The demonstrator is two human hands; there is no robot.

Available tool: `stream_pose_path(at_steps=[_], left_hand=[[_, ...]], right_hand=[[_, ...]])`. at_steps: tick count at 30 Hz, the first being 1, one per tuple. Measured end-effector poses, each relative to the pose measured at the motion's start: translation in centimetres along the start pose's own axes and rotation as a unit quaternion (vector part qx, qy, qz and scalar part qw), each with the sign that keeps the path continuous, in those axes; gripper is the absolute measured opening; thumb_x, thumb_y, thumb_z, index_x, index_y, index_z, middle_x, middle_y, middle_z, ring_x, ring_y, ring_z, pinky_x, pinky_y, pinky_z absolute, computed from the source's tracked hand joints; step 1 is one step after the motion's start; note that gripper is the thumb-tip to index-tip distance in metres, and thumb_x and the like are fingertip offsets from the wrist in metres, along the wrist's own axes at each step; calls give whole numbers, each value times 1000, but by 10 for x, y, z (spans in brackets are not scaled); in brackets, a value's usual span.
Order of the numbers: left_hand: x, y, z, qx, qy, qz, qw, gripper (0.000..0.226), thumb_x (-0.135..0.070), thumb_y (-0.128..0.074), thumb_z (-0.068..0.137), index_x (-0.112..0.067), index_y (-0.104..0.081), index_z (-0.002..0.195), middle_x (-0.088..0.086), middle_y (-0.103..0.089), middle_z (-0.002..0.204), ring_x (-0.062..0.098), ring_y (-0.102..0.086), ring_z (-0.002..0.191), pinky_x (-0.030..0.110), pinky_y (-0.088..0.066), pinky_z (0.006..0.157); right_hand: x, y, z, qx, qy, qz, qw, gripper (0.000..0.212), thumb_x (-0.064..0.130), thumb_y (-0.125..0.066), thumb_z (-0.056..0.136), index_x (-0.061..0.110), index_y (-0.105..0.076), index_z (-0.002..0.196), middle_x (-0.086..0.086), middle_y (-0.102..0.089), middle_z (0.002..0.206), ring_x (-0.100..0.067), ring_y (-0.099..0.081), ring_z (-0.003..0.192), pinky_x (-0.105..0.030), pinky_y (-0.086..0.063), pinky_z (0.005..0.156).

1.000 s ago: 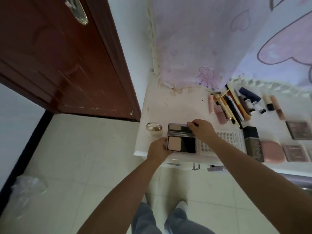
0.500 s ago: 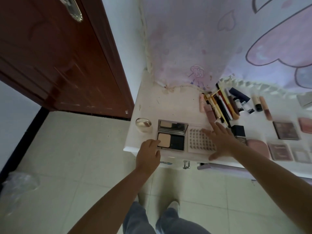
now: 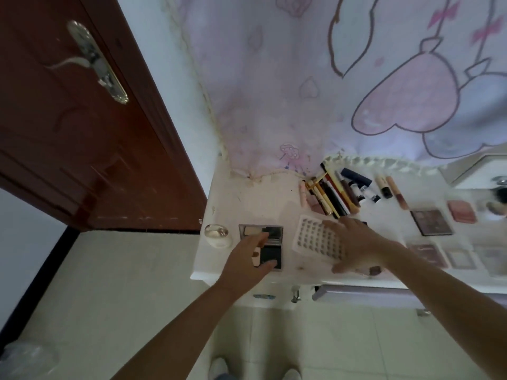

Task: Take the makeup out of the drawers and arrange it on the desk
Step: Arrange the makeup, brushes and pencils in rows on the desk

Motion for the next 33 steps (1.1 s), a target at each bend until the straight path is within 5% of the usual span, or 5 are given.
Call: stream_pose_path(at_steps=[6, 12, 21, 25, 33], left_hand=[[-77, -8, 21, 153, -31, -149, 976, 102, -10, -76, 71, -22, -9, 147, -5, -18, 154, 12, -23, 140, 24, -29, 108], [-136, 3, 11, 196, -110, -196, 954, 105, -25, -75, 48, -32, -20, 136, -21, -48, 116, -4, -55, 103, 13, -51, 80], [-161, 48, -1, 109, -155, -309, 932, 92, -21, -74, 42, -23, -36, 126, -6, -54, 110, 2, -65, 89, 18, -54, 70], [-157, 60, -4, 92, -157, -300, 936, 75, 17, -63, 70, -27, -36, 123, 2, -53, 110, 10, -63, 89, 19, -56, 69], [-136, 61, 0, 190, -83, -372, 905, 46, 18, -41, 84, -24, -53, 98, 2, -62, 82, 10, -65, 71, 18, -57, 62]], right_hand=[[22, 67, -71, -58, 42, 92, 993, 97, 40, -75, 68, 34, -12, 143, 6, -23, 144, -14, -24, 130, -34, -27, 108], [37, 91, -111, -102, 82, 161, 978, 91, 36, -72, 72, 35, -13, 142, 8, -23, 147, -12, -26, 131, -28, -25, 106], [62, 113, -123, -131, 131, 267, 946, 93, 44, -68, 57, 35, -24, 138, 17, -35, 127, -5, -37, 118, -23, -30, 95], [70, 117, -112, -108, 159, 300, 934, 95, 58, -56, 43, 35, -30, 132, 10, -47, 119, -18, -51, 109, -32, -44, 96], [77, 113, -85, -42, 197, 389, 899, 88, 55, -56, 56, 23, -38, 136, 7, -64, 105, -11, -63, 98, -28, -46, 83]])
Point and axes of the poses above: each hand's wrist, its own z-axis towards the middle knuckle, its own y-axis out of the back of the hand, x = y × z, the point moved 10 cm from there along z, towards the middle knuckle
